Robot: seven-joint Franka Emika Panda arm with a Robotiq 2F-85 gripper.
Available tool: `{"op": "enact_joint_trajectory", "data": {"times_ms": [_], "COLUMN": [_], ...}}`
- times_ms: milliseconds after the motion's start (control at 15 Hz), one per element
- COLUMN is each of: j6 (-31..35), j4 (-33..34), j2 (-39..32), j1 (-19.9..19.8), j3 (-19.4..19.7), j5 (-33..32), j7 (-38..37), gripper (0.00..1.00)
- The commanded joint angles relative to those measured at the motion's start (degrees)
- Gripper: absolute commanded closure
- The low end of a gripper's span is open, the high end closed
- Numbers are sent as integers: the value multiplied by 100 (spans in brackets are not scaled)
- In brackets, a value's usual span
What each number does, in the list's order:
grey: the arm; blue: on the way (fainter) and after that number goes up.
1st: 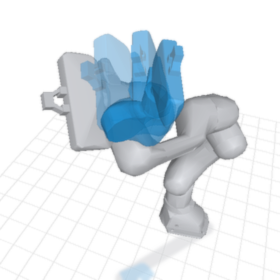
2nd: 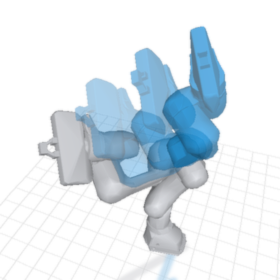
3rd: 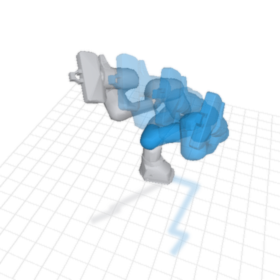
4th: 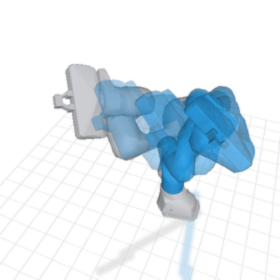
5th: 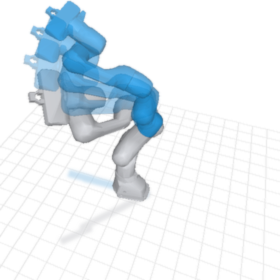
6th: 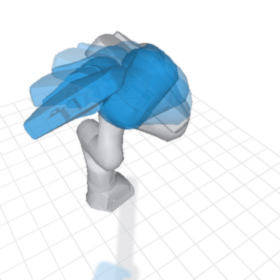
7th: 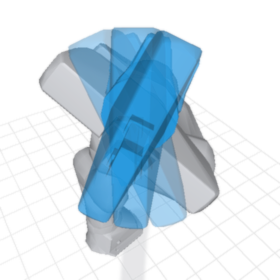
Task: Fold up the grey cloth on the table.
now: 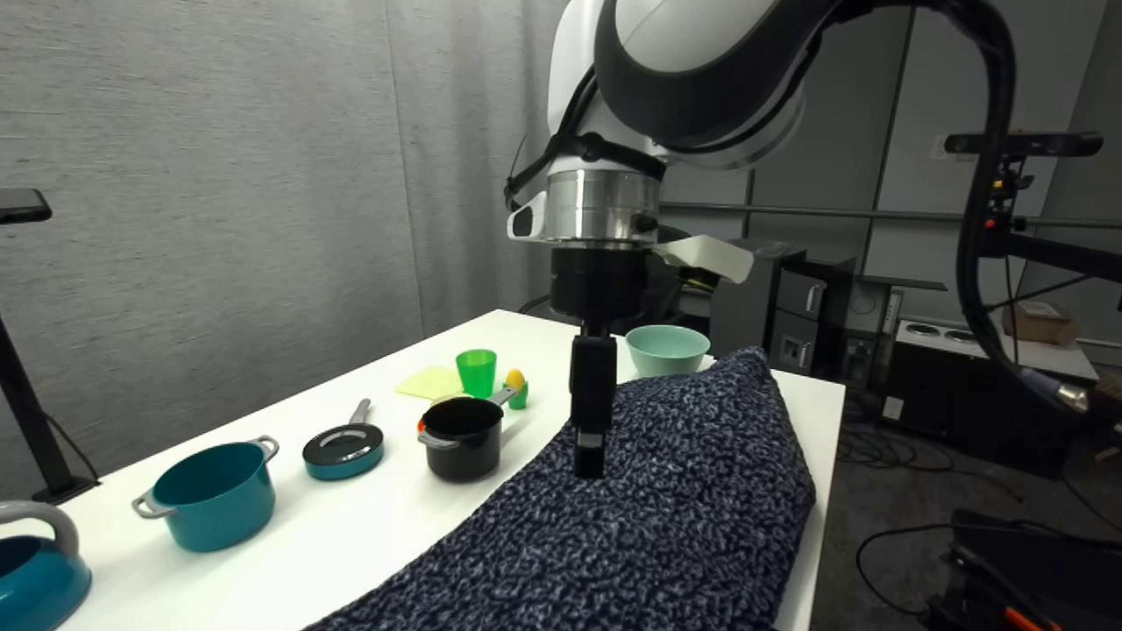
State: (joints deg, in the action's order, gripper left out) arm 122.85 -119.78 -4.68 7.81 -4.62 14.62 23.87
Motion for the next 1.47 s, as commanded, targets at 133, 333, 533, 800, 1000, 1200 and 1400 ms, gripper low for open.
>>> {"op": "enact_joint_trajectory", "data": {"times_ms": [133, 333, 533, 800, 1000, 1200, 1400], "j6": [148, 514, 581, 277, 85, -38, -61], "j4": [168, 459, 929, 1761, 2311, 2718, 3080], "j2": [-208, -609, -1079, -1708, -2147, -2555, -2936], "j1": [-77, -41, 21, 159, 443, 653, 683], "j3": [-118, -179, -316, -592, -656, -715, -898], "j5": [-37, 4, -139, -488, -1189, -1514, -1363], "j7": [-73, -307, -592, -584, -754, -861, -605], "gripper": [0, 0, 0, 0, 0, 0, 0]}}
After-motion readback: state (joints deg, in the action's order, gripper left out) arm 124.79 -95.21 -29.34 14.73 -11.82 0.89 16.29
